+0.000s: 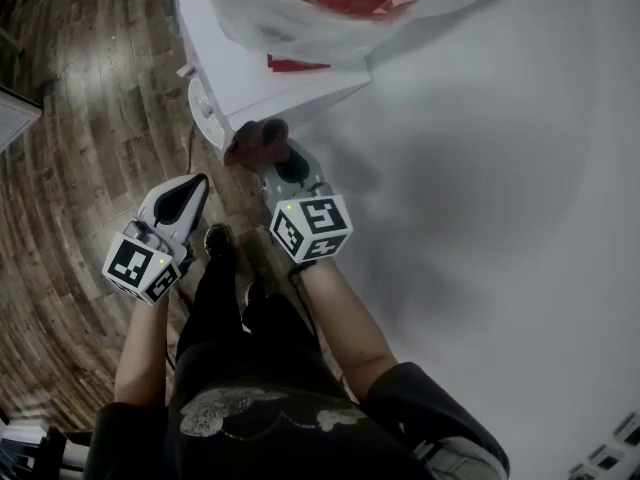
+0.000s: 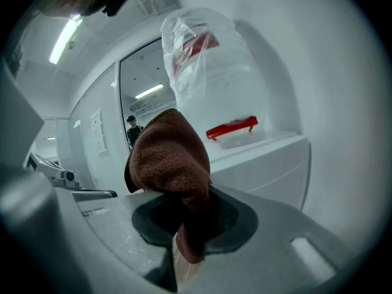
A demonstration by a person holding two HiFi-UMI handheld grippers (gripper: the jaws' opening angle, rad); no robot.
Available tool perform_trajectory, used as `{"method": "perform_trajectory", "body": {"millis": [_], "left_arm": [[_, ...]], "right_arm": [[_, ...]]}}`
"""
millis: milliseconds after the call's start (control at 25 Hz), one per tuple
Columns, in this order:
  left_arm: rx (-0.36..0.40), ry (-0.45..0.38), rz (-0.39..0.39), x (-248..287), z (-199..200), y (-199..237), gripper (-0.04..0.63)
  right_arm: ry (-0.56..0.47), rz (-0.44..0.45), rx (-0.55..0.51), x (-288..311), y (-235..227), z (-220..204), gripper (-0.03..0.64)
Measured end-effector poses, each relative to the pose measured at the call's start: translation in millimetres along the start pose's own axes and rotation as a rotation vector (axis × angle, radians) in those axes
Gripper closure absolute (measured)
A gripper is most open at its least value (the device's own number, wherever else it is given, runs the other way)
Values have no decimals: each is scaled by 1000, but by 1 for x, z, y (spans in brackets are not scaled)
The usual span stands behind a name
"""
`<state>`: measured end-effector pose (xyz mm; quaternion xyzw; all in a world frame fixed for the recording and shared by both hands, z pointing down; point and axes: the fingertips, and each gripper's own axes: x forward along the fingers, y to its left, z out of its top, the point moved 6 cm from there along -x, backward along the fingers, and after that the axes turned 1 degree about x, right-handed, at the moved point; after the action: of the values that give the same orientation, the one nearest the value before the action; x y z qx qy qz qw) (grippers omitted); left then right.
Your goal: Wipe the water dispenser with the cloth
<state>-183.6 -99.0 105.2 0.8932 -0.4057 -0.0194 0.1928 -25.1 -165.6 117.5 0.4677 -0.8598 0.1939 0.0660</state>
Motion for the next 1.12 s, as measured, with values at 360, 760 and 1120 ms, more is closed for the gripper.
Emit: {"method": "perform_trajectory", "body": {"millis": [360, 760, 1120], "left_arm": [[-38, 20, 117, 0, -97, 37, 578], [-36, 31, 132, 27, -253, 87, 578], [12, 25, 117, 66, -383, 165, 578]], "right_arm": [[-15, 29, 22, 42, -41, -96, 556], [-66, 62, 37, 97, -102, -245, 555], [-36, 100, 24, 151, -148, -392, 552]]}}
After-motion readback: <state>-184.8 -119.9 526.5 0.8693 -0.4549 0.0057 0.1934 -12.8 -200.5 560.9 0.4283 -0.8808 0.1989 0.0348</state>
